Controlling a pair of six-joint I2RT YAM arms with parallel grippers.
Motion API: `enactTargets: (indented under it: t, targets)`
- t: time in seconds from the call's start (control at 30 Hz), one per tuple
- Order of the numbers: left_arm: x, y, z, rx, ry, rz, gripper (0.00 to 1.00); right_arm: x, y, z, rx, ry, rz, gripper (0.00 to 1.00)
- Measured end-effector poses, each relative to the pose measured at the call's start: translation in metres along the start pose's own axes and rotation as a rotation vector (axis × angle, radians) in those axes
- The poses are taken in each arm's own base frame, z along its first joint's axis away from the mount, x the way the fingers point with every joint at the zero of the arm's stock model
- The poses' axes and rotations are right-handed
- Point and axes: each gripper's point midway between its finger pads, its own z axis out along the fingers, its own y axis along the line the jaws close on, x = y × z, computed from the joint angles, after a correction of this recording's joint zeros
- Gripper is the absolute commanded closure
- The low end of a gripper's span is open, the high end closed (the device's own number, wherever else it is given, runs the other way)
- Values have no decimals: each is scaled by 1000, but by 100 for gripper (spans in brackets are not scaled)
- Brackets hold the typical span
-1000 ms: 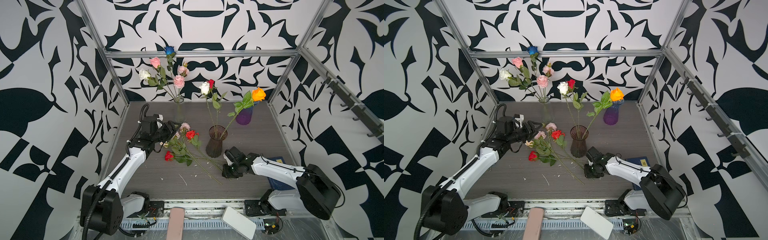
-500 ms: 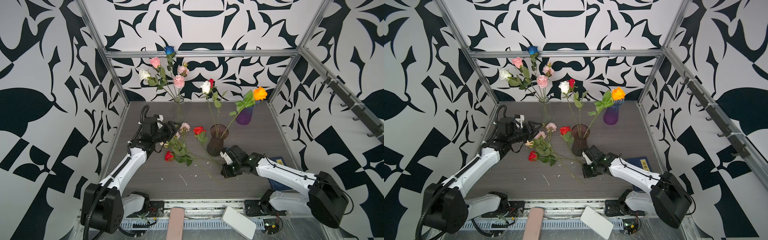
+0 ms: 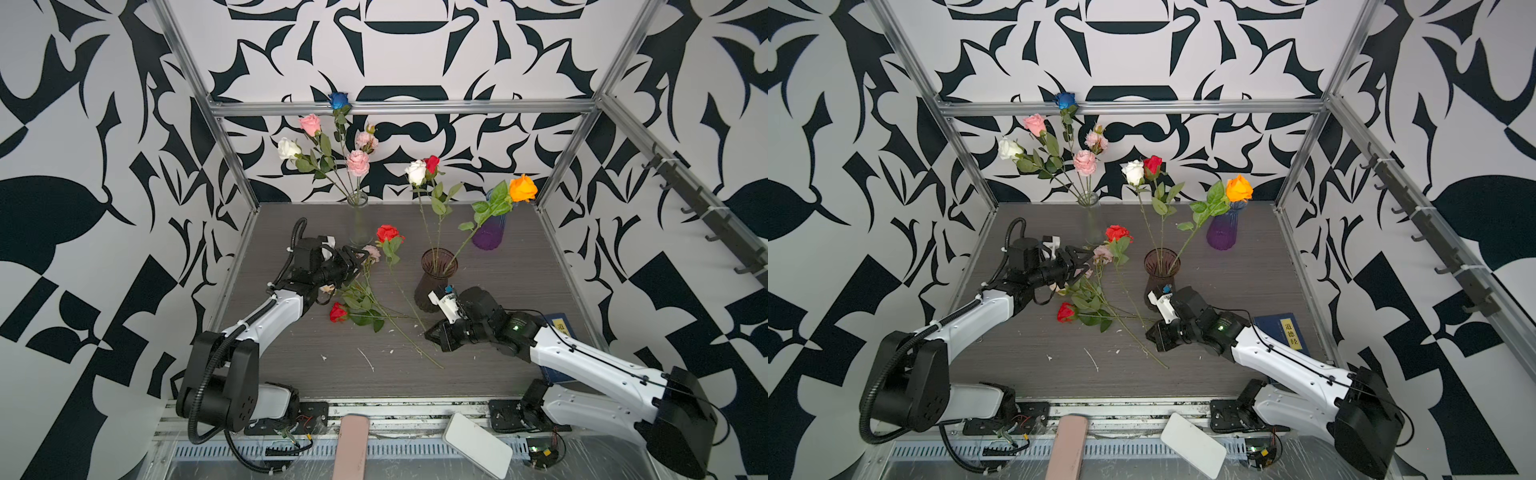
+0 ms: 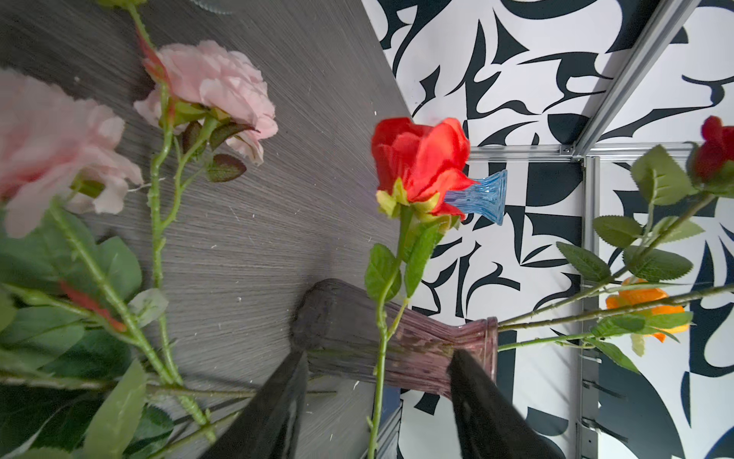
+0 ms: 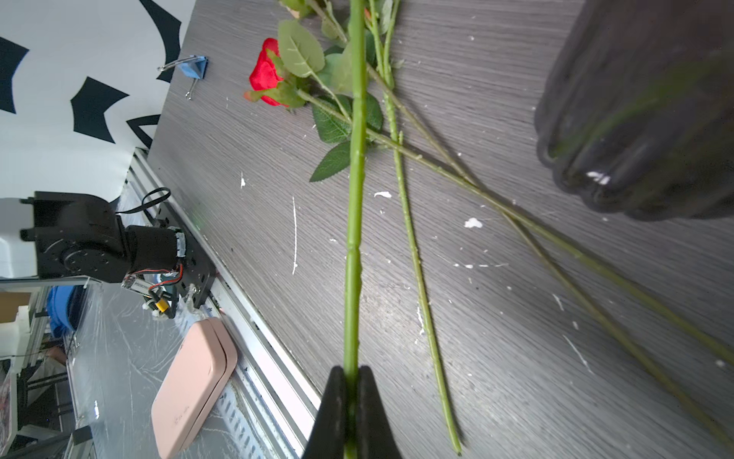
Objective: Arrange the flowers into the vase
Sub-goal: 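Lift the red rose up out of the bunch with the left gripper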
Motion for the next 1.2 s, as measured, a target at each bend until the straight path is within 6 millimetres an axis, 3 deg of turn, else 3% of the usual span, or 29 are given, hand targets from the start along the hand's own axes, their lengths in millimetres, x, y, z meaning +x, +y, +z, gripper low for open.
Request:
enactTargets:
  t: [0.3,0.5,0.73,0.97,1.13,1.2]
  targets:
    - [6,-7,5,35,34,-4,39,-17,15,8,-31,-7,-18,100]
    - [21,-4,17,35,88,-12,40,-26,19,14,-40,-16,-20,100]
    - [31,-1,26,50,132,-30,49,-28,19,21,-41,-11,-11,100]
    - [38,-1,33,69,173,-43,69,-27,20,26,-41,-4,-5,100]
    - [40,-8,34,102,188,-38,97,-31,22,26,-43,-16,-7,100]
    - [40,-13,34,122,189,-19,100,-33,23,25,-45,-23,-9,100]
